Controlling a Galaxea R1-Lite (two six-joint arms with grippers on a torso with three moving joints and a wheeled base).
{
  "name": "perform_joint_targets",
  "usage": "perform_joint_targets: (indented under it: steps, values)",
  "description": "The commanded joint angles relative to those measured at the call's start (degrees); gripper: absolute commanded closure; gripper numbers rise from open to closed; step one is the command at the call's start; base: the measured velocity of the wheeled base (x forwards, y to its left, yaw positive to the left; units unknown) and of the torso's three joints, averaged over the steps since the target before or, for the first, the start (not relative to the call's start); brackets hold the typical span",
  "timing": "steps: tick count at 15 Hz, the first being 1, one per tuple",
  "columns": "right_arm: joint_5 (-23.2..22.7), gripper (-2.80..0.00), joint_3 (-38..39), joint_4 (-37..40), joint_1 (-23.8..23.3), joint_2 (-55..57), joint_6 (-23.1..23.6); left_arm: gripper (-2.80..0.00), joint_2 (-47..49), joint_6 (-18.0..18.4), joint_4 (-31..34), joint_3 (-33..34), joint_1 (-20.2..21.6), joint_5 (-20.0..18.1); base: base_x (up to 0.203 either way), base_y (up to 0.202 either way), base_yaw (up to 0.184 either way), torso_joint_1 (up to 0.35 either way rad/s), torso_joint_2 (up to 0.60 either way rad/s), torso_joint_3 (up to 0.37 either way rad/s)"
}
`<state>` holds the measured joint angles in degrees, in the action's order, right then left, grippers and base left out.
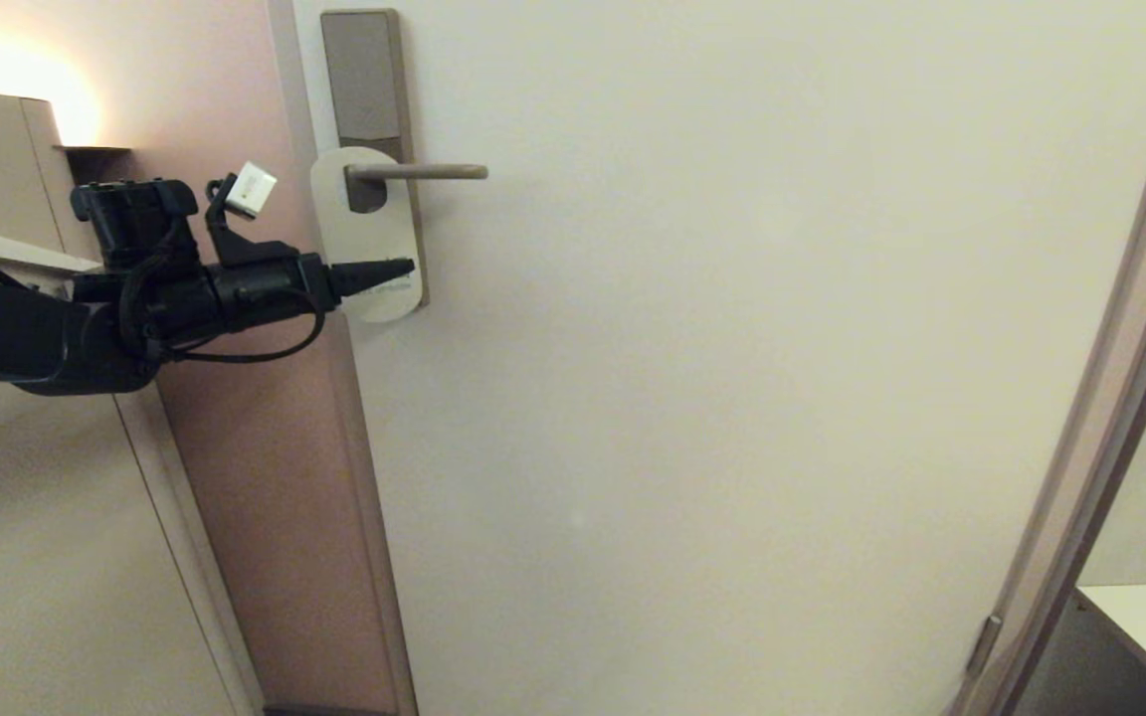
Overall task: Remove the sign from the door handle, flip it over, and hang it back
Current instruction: Take down the sign
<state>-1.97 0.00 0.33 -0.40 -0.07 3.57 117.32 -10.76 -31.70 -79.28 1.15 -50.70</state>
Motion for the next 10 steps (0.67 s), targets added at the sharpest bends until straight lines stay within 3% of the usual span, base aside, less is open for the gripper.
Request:
perform_joint_targets:
  steps: [1,5,10]
  values:
    - [-0.05,0.0,0.0,0.02,-0.03,0.07,0.02,-2.8,0.54,0.02,-0.21,-0.07,0.0,-0.28,0.0,0.0,0.0,0.0,0.0,0.0]
    - [-0.05,0.0,0.0,0.02,-0.04,0.07,0.03,-2.8,2.3,-0.3,-5.0,0.0,0.0,-0.19,0.0,0.0,0.0,0.0,0.0,0.0]
    - [-0.05,0.0,0.0,0.02,-0.02,0.07,0.03,-2.8,3.44,-1.4,-6.54,-0.05,-0.61,-0.1,0.0,0.0,0.0,0.0,0.0,0.0]
